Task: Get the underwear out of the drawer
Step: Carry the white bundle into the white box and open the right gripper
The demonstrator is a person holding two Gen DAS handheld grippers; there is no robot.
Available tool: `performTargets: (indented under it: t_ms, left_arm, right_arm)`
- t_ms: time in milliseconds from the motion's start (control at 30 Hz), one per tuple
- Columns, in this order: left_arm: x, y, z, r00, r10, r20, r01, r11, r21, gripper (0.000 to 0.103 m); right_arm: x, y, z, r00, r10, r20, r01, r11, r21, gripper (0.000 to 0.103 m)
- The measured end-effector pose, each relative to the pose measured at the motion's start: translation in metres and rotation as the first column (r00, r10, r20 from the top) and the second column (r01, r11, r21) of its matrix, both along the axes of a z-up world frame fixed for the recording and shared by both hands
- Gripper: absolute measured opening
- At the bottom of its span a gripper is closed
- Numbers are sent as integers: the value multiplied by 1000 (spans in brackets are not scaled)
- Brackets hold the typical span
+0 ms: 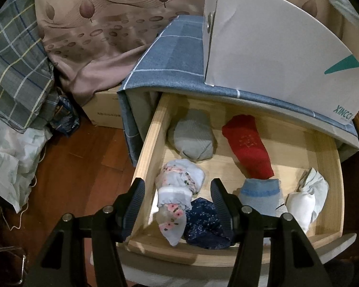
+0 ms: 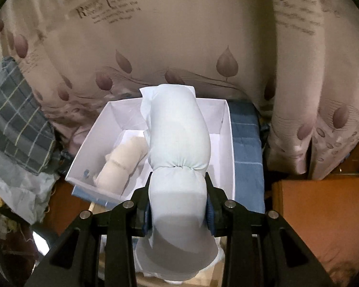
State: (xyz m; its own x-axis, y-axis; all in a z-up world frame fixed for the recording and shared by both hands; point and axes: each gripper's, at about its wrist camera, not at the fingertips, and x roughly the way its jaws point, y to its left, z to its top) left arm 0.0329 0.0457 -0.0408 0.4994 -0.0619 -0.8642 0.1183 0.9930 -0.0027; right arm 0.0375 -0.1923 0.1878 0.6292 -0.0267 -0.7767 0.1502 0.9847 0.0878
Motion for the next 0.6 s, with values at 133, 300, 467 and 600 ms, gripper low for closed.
performTargets:
  t_ms: [133,300,467,600]
  left_arm:
    - [0,0,0,1000,3,-1,-3,1000,-6,59]
    - [1,0,-1,1000,16,-1,-16,1000,-19,58]
    - [0,0,-1,1000,14,-1,-14,1000,-23,59]
    - [1,1,-1,1000,17,-2,-17,1000,-25,58]
  right_arm:
    - [32,-5,-21,999,-25,-43,24,999,-27,32]
    - [67,-10,-55,991,-41,-128,36,999,-38,33]
    - [84,-11,-75,984,-37,-174,27,998,-58,33]
    - [94,-14,-90,977,-44,-209,31,997,-65,34]
